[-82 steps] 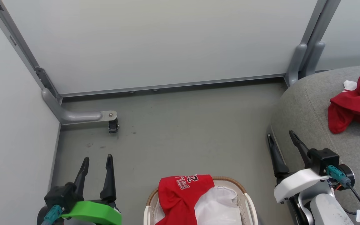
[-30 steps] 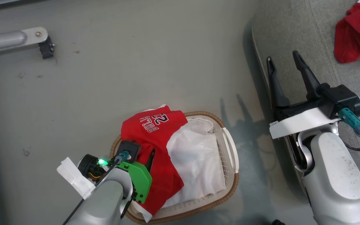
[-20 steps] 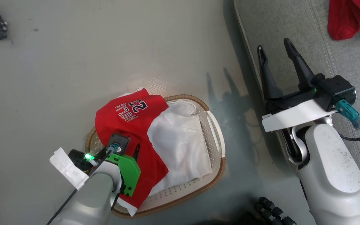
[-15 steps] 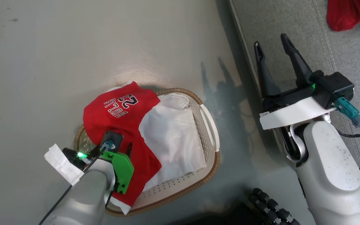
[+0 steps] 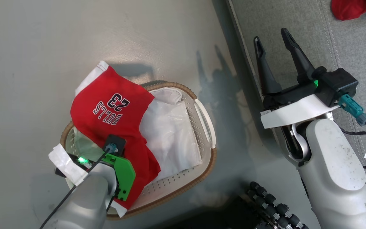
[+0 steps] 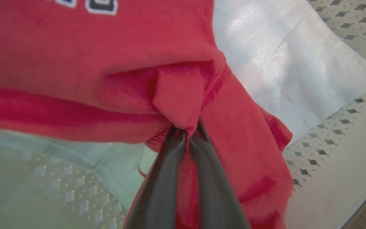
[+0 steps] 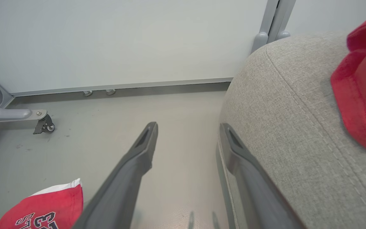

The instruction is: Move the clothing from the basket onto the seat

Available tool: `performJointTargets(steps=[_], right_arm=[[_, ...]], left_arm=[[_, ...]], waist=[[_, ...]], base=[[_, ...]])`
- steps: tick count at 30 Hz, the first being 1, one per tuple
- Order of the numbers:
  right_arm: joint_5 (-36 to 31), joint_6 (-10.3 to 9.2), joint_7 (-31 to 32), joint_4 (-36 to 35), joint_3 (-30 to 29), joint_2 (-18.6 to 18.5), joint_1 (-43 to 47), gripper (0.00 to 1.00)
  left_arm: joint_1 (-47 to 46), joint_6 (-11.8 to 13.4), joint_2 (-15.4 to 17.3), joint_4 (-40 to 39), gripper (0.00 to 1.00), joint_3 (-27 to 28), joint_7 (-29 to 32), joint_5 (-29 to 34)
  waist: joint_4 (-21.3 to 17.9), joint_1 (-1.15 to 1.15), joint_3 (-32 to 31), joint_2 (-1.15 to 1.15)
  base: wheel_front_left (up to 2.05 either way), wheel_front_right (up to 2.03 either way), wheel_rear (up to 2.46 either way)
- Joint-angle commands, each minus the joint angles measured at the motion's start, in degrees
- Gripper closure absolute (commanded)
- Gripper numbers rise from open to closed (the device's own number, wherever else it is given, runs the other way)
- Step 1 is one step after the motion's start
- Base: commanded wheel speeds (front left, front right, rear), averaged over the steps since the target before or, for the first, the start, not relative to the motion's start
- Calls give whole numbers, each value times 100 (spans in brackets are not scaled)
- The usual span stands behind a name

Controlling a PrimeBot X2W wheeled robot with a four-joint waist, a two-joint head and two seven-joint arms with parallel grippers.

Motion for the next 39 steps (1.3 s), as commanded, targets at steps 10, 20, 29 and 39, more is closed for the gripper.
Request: performJointTargets(steps=[10,20,29,39], right_arm=[[-177,-6,-30,219,-57,-18,255,0],[-418,-6,-30,534,-248,-19,742,0],[-603,-6,-30,707,-429,-19,1234,0],[-751,-7,-30,864,-551,-19,1805,0]], left_arm=[[315,-217,-113,-348,100,-169,-549,-268],[757,-259,-127,-1225,100,-513,-735,-632],[1022,-261,313,-2527,100,-447,-729,-612],[817,-254,940,-3395,100,-1007,-731,-510]], waist=[[314,-1,-760,0],[687,-1,-1936,0],[965,-1,-2986,0],[1244,-1,-3949,0]], base=[[0,0,0],[0,0,0],[0,0,0],[0,0,0]])
